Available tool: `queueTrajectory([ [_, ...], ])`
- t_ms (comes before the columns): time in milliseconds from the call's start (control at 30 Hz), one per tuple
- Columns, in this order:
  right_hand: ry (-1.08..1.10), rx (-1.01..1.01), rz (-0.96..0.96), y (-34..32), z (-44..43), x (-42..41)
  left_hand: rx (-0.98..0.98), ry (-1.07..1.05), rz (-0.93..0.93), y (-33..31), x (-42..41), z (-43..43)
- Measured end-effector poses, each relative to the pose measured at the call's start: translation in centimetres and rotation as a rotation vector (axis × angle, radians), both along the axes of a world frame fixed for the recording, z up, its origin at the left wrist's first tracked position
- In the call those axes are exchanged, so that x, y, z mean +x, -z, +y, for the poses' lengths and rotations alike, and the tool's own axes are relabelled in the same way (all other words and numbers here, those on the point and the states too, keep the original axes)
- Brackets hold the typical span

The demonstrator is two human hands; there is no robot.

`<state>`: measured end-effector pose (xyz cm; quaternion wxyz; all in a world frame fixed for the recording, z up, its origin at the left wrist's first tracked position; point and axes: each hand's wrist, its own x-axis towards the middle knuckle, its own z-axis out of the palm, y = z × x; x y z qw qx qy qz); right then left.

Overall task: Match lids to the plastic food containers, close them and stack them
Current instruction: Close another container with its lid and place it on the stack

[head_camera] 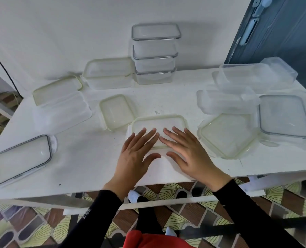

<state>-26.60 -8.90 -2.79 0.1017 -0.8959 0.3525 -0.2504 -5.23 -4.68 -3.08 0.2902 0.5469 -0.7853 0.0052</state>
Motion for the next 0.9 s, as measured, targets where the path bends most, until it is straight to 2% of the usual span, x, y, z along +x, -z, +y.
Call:
queueTrajectory([
  [133, 0.035, -0.089, -0.032, 0.6, 0.1, 0.3, -0.108, -0.058, -0.014, 0.6, -0.6, -0.2],
  [567, 0.090, -0.194, -0.053, 0.9, 0.2, 0.9, -0.151, -0.106, 0.012, 1.0, -1.2, -0.2],
  [767, 0.075, -0.035, -0.216, -2.8, -2.0, 1.2, -0.099, -0.081, 0.014, 0.5, -0.8, -0.4],
  [900, 0.070, 0.161, -0.181, -3.7, -4.7, 1.7, -0.029, -0.050, -0.009, -0.3, -0.4, -0.3],
])
